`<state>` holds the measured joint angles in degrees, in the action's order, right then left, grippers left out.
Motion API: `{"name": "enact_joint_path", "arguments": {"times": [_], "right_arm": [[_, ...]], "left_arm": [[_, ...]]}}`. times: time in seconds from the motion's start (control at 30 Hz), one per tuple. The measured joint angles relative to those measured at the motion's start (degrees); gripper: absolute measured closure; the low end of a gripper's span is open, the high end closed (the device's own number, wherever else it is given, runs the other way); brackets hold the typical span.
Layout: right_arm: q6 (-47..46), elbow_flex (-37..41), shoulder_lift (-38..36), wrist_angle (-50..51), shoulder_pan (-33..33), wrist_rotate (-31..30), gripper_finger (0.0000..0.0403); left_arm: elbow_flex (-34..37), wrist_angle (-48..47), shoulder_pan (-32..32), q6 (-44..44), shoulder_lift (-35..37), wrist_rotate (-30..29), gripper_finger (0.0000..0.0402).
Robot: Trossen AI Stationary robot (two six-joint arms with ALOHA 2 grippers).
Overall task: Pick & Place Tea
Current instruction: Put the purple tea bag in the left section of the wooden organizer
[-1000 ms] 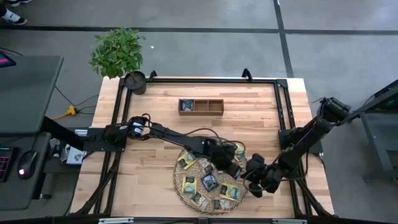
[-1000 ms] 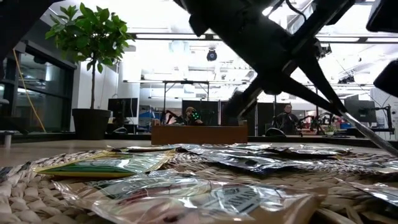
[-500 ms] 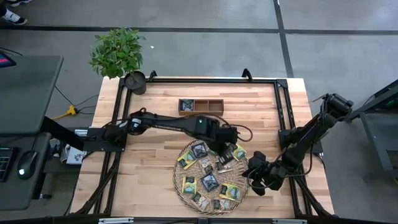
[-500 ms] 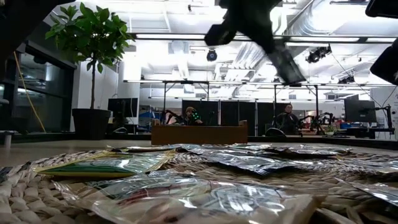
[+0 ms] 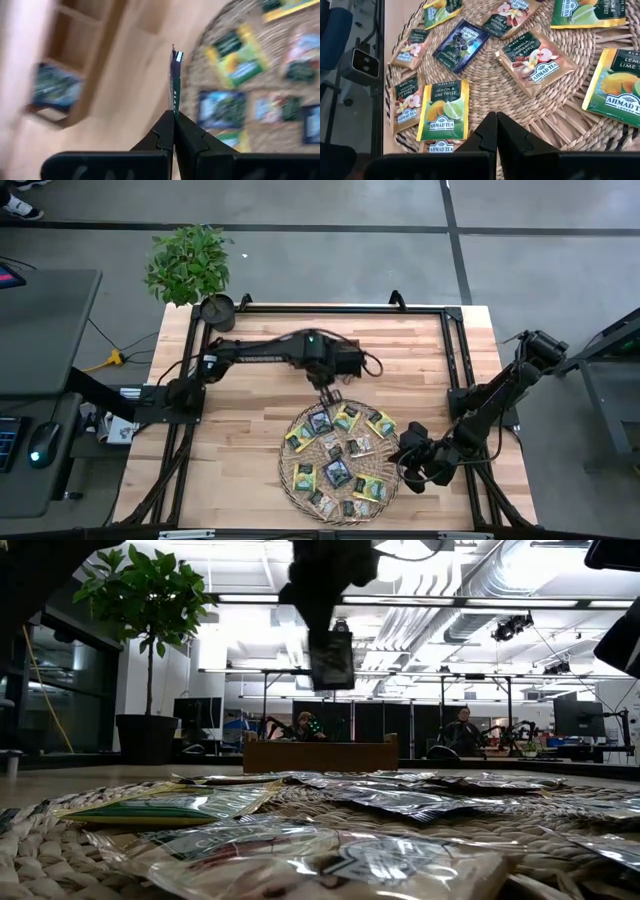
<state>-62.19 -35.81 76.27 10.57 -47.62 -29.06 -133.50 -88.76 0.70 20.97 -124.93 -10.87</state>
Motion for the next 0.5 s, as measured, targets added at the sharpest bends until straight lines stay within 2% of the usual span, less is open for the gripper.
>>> {"name": "enact_joint_path", "arguments": {"times": [0.23,0.5], "right_arm": [[-0.9,0.0,0.0,0.1,0.0,-0.4,0.0403],[-2.4,0.0,0.0,0.3,0.0,-1.2,0.0403]], "left_arm": [[0.0,-1.3,5.6,-7.4,-0.1,-1.0,0.0401],[0.0,-1.3,11.6,-15.9,1.7,1.3,0.0401]]}}
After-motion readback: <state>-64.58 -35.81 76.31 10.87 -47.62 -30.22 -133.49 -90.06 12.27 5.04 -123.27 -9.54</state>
